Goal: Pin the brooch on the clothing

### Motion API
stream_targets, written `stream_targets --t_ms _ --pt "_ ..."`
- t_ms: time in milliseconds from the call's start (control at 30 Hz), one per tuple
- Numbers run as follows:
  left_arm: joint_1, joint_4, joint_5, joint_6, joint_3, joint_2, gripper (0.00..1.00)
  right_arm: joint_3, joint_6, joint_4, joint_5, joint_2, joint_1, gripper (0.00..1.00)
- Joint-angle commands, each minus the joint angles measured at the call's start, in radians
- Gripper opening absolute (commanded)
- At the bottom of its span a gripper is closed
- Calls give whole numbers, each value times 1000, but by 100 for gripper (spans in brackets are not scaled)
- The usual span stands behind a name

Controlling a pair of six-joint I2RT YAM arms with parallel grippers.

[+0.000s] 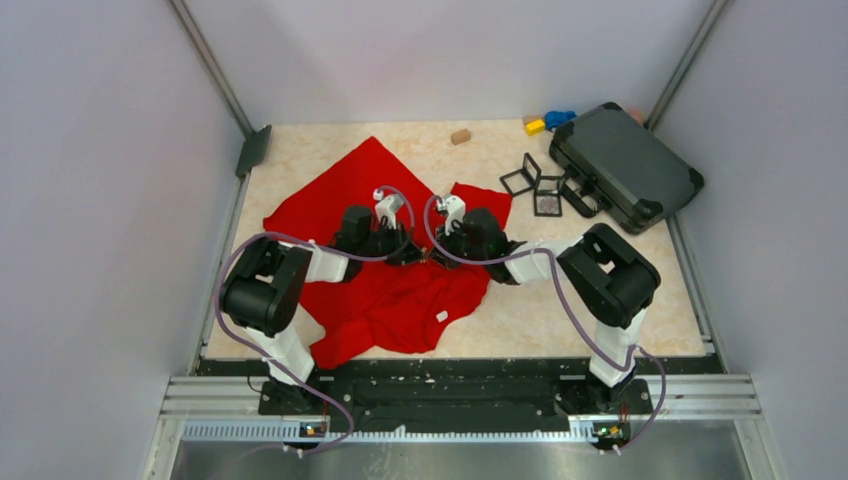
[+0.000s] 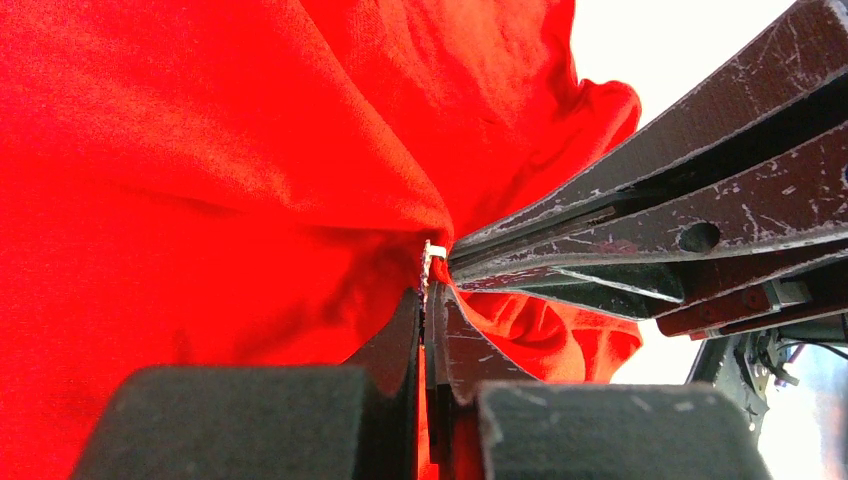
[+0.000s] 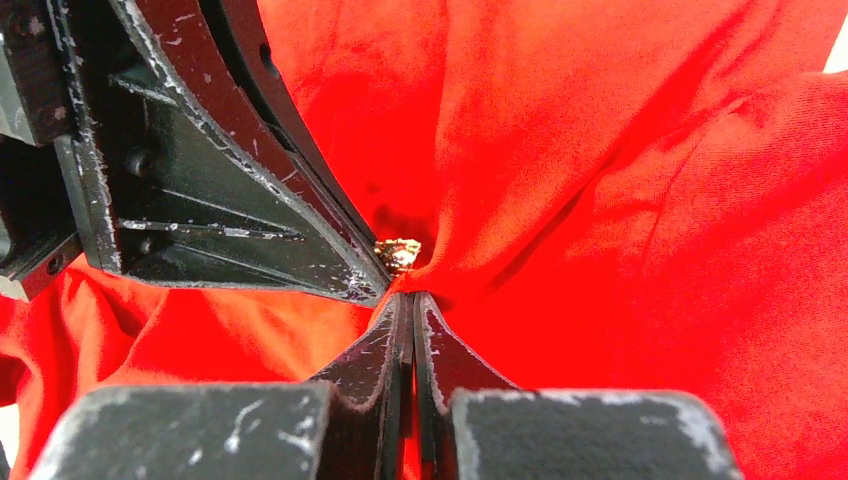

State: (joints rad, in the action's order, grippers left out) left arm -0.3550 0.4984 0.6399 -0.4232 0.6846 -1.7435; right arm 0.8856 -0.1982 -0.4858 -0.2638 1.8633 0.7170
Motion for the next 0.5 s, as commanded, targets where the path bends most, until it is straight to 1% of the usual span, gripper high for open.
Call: stream_targets --t_ms 0,133,233,467 --pt "-8 48 110 32 27 21 0 52 -3 -45 -15 23 -4 0" --pt "-11 4 147 70 47 17 0 63 5 -37 -28 26 -4 0" --pt "-14 -34 149 98 62 15 0 76 14 -31 -40 30 -3 0" --pt "-14 -74 124 98 84 -4 0 88 31 -20 -79 32 -4 0"
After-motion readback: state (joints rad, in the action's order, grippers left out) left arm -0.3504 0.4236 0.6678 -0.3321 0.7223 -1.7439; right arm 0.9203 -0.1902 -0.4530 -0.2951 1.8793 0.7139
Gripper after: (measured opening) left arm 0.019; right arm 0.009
